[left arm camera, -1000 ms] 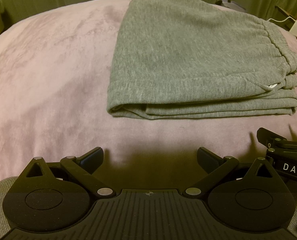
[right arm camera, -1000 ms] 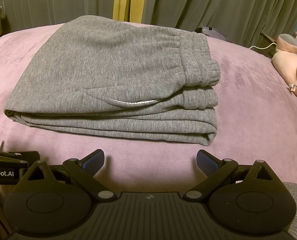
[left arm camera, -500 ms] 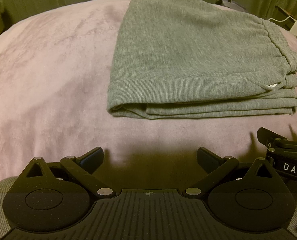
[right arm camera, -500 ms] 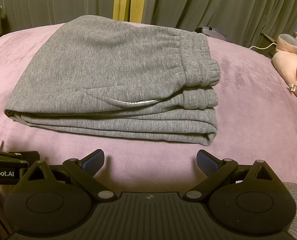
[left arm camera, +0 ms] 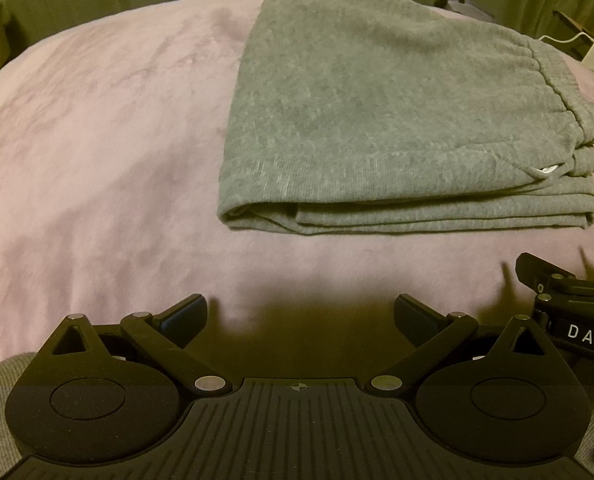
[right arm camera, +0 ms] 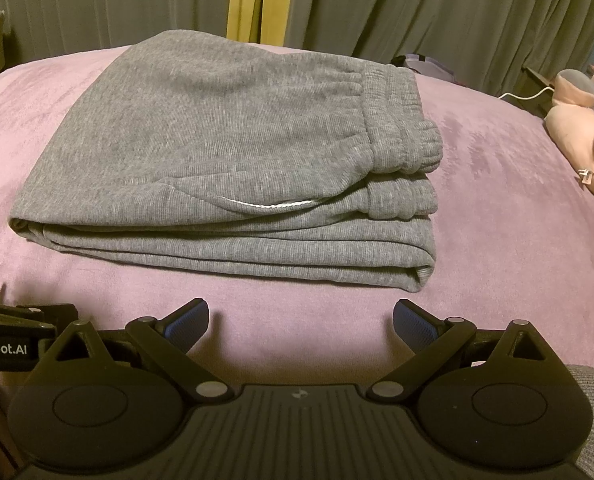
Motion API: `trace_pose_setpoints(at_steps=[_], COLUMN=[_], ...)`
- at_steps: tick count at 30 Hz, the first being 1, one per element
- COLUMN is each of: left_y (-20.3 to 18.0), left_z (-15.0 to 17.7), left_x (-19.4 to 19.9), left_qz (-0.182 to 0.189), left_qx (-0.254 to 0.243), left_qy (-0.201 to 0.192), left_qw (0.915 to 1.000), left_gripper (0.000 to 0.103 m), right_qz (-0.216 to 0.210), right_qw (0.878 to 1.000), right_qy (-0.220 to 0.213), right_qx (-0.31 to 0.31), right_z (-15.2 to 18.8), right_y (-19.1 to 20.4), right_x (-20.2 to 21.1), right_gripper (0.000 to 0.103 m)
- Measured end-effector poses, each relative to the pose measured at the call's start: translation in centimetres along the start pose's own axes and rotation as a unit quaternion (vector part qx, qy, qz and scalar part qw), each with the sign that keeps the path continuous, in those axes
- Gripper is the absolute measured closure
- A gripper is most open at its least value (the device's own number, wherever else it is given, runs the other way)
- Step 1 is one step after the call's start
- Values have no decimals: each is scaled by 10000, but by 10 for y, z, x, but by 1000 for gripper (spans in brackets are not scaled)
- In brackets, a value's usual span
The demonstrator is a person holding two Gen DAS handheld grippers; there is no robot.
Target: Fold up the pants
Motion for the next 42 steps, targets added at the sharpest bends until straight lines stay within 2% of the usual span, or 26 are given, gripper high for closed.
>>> trace_pose_setpoints(at_steps=[42], left_y=[-5], left_z=[0], left_x=[-2], left_qz=[-232], left_qx=[-234], left_qy=[75], left_qw=[9994], left_gripper=[0], right_qz=[-194], right_qw=[9994], right_qy=[120], right_qx=[-257], right_z=[3], right_y=[-5], right_x=[-5], right_gripper=[4])
Point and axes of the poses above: each gripper's, at about its wrist camera, not at the fingertips, and x roughly against the way its jaws point, y to its left, z to its underside, the point moved 7 cm from there along -x, roughly the way its jaws point, and after that the axes turned 9 degrees about -y, right-handed, at the moved point
